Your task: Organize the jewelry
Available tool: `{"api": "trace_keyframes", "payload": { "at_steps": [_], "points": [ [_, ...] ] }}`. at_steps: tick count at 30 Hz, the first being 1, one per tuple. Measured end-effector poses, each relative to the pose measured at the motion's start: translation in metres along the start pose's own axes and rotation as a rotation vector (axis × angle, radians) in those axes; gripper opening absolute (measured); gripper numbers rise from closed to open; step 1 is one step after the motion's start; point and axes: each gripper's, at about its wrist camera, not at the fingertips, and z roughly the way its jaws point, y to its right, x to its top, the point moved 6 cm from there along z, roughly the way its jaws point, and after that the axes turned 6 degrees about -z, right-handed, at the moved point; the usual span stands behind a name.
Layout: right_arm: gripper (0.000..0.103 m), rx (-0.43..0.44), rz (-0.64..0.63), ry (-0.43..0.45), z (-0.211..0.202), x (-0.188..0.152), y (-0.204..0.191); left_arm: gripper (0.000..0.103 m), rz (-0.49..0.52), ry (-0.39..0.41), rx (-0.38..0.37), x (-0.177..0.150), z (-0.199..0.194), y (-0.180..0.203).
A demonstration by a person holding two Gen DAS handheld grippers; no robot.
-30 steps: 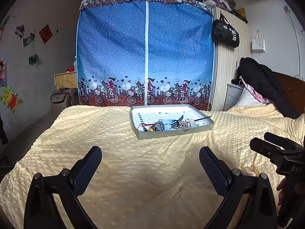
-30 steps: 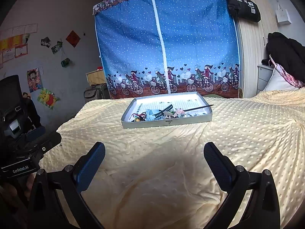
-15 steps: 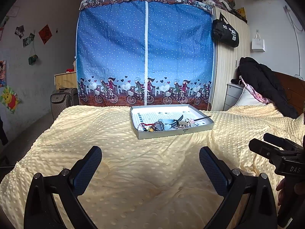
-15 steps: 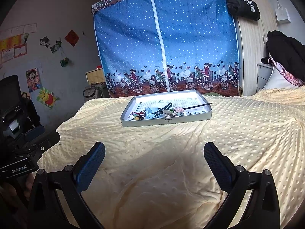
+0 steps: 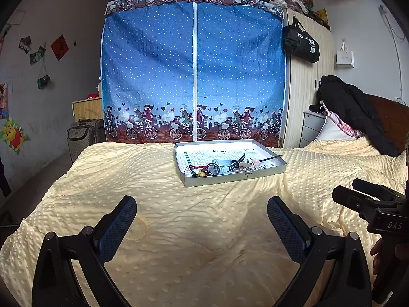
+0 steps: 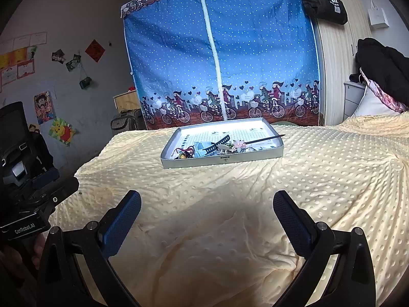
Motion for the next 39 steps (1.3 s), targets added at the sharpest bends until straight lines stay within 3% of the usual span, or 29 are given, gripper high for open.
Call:
{"api": "trace_keyframes", "payload": {
  "at_steps": [39],
  "points": [
    [0.101, -0.002, 0.022, -0.020, 0.0009, -0.0043, -0.0002, 0.103, 0.021, 0.018, 0.012, 0.0019, -0.0053, 0.0032]
  ]
}}
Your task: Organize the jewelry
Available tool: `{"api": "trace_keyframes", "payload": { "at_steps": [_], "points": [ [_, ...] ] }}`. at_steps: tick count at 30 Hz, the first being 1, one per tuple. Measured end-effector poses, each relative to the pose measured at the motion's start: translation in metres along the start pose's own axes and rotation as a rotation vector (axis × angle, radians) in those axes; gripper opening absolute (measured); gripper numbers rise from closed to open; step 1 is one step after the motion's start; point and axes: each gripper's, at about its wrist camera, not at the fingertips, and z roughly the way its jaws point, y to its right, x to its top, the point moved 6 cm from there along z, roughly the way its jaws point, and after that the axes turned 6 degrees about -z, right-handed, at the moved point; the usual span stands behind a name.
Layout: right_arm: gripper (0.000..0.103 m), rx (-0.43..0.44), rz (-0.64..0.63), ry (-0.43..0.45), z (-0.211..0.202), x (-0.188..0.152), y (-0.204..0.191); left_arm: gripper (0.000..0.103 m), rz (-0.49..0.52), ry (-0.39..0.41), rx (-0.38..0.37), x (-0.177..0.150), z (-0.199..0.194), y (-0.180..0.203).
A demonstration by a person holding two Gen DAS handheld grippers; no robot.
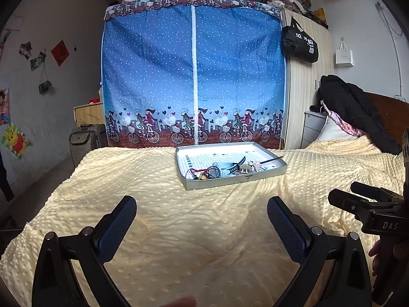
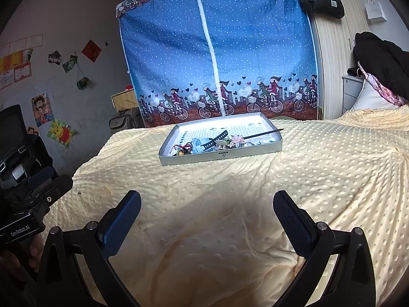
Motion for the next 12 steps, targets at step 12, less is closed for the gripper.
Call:
{"api": "trace_keyframes", "payload": {
  "at_steps": [12],
  "points": [
    [0.102, 0.001, 0.001, -0.007, 0.0016, -0.0018, -0.0011, 0.103, 0.038, -0.017, 0.000, -0.0029, 0.0027, -0.0012]
  ]
}}
